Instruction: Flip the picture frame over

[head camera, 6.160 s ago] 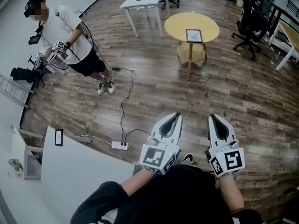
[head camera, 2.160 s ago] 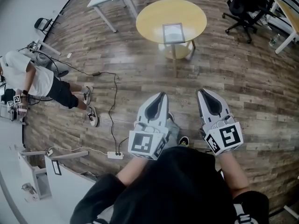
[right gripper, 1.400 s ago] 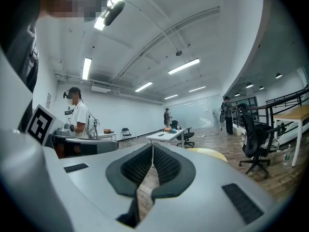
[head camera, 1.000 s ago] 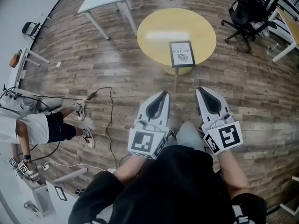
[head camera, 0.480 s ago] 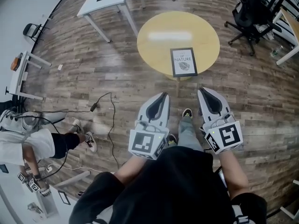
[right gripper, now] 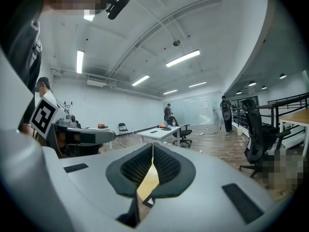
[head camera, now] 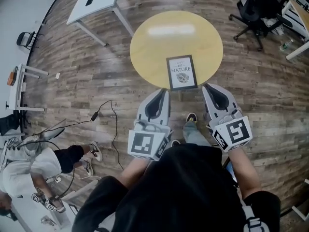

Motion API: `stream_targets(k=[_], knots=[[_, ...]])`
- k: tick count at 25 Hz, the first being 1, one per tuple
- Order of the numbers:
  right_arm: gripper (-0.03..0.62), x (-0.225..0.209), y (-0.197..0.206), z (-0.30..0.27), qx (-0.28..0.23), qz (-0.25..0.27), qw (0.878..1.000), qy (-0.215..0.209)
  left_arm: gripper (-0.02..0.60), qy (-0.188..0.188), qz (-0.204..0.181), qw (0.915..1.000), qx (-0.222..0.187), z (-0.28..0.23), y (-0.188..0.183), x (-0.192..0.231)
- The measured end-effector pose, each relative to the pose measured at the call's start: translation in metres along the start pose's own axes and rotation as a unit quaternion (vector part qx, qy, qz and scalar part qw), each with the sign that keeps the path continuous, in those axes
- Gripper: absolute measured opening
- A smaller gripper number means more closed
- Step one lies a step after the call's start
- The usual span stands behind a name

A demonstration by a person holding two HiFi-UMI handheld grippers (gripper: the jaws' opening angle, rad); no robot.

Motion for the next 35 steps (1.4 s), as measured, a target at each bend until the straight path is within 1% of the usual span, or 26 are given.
stream_targets(k=[9, 13, 17, 20, 22, 24, 26, 29, 32, 34, 35], knots=[[0.02, -0.087, 0.0, -0.037, 0.01, 0.001, 1.0, -0.01, 0.029, -0.007, -0.001, 0.9998, 0.018, -0.088, 0.003, 0.003], [0.02, -0.121, 0.002, -0.048, 0.016, 0.003, 1.0, -0.018, 0.029, -0.018, -0.001, 0.9996, 0.023, -0.117, 0.005, 0.005], [0.02, -0.149, 0.002, -0.054, 0.028, 0.006, 0.999, -0.027, 0.029, -0.018, -0.001, 0.9992, 0.035, -0.138, 0.005, 0.001], [0.02, -0.165, 0.007, -0.059, 0.04, -0.004, 0.999, -0.029, 0.029, -0.013, -0.007, 0.9988, 0.047, -0.152, 0.016, 0.001], [0.02, -0.171, 0.015, -0.064, 0.053, -0.014, 0.998, -0.027, 0.029, -0.007, -0.007, 0.9983, 0.058, -0.165, 0.033, 0.005], [0.02, -0.174, 0.032, -0.069, 0.073, -0.022, 0.997, -0.026, 0.029, -0.005, -0.009, 0.997, 0.076, -0.175, 0.056, 0.01], [0.02, -0.172, 0.055, -0.074, 0.099, -0.034, 0.994, -0.028, 0.029, -0.001, -0.011, 0.9944, 0.105, -0.183, 0.083, 0.017], [0.02, -0.167, 0.091, -0.087, 0.141, -0.073, 0.987, -0.037, 0.029, 0.003, 0.006, 0.9881, 0.154, -0.195, 0.118, 0.035], [0.02, -0.162, 0.138, -0.101, 0.192, -0.113, 0.974, -0.047, 0.029, 0.0, 0.007, 0.9811, 0.193, -0.202, 0.155, 0.055], [0.02, -0.159, 0.176, -0.113, 0.232, -0.144, 0.96, -0.056, 0.029, -0.006, 0.003, 0.9747, 0.224, -0.206, 0.184, 0.07], [0.021, -0.157, 0.195, -0.119, 0.253, -0.167, 0.951, -0.063, 0.029, -0.011, 0.005, 0.9708, 0.24, -0.207, 0.196, 0.077]])
Point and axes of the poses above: the fingertips, and each gripper's own axes: z backward along the fingers, x to its left, y out of its underside, the point moved 6 cm from there along z, backward along the fingers, and after that the axes turned 3 degrees about x, right-handed, at the moved point
